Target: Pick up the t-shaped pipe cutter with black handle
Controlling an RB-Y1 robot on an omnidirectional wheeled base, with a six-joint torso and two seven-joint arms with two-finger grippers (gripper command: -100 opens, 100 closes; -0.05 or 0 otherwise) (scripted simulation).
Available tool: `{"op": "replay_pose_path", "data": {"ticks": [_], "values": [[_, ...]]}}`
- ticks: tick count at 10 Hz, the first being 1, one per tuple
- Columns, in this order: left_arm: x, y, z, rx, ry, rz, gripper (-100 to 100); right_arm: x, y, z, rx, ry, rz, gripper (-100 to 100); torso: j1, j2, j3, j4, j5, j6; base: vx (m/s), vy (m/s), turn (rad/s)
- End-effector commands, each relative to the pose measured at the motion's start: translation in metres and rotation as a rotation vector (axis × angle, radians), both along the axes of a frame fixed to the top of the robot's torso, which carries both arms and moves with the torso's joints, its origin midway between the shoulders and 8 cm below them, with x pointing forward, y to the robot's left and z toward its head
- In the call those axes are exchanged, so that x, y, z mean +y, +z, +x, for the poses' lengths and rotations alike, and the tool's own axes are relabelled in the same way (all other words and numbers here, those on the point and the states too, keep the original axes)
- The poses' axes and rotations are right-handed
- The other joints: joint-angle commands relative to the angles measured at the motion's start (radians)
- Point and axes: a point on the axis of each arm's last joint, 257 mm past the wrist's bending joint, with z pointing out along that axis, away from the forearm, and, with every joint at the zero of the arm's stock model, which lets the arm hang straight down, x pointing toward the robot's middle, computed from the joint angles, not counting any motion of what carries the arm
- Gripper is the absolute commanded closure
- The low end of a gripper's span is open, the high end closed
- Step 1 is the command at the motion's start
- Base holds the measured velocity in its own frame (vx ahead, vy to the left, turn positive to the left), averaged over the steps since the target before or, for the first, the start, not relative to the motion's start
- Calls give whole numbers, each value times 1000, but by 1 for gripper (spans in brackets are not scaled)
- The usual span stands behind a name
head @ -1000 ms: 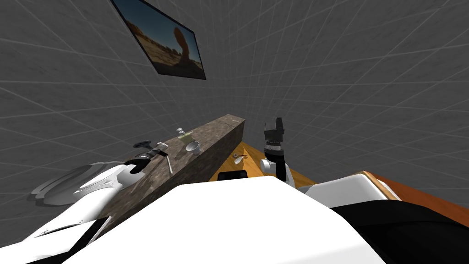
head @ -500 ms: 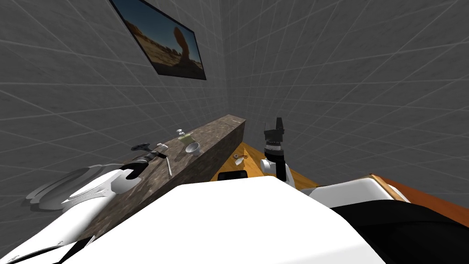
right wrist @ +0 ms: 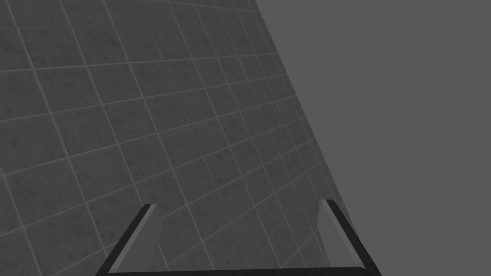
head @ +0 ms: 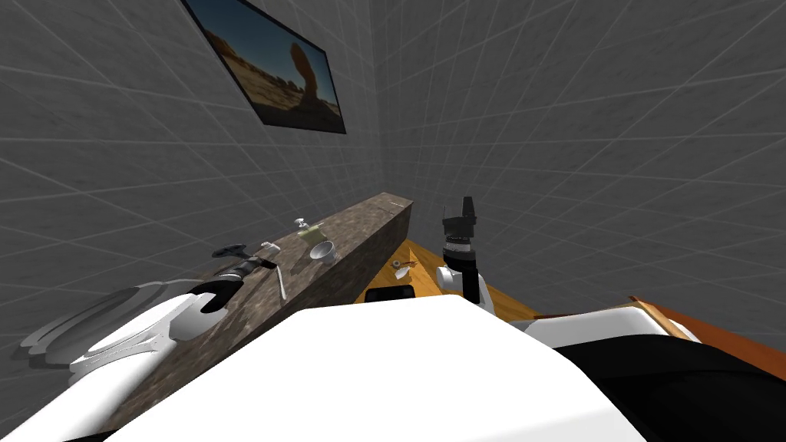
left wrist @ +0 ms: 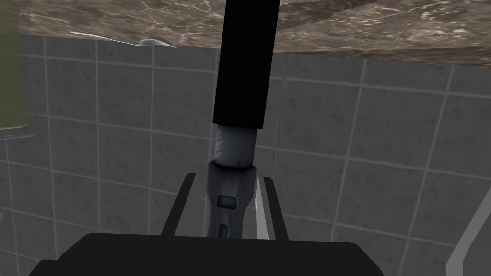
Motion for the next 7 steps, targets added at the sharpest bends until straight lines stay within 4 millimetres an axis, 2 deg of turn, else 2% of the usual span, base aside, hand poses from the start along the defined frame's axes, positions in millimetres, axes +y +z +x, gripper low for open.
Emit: {"op": "replay_pose_path", "data": {"ticks": [1,2,3,5,6,7], "values": [[-3,2,-10,1,0,1,100,0,0,0,0,0,0,0,0,0,0,0,0,0,74,16,24],[-8,2,-12,5,-15,3,100,0,0,0,0,0,0,0,1,-1,-1,0,0,0,35,11,11],[-1,9,-25,-12,20,3,100,0,0,0,0,0,0,0,0,0,0,0,0,1,67,32,8],[-18,10,-29,0,-20,7,100,0,0,0,0,0,0,0,0,-1,-1,0,0,1,52,7,16],[-8,18,-43,-15,20,10,100,0,0,0,0,0,0,0,-1,0,0,0,0,1,72,11,13],[-14,17,-46,-6,6,11,100,0,0,0,0,0,0,0,0,-1,0,0,-1,0,77,10,21]]}}
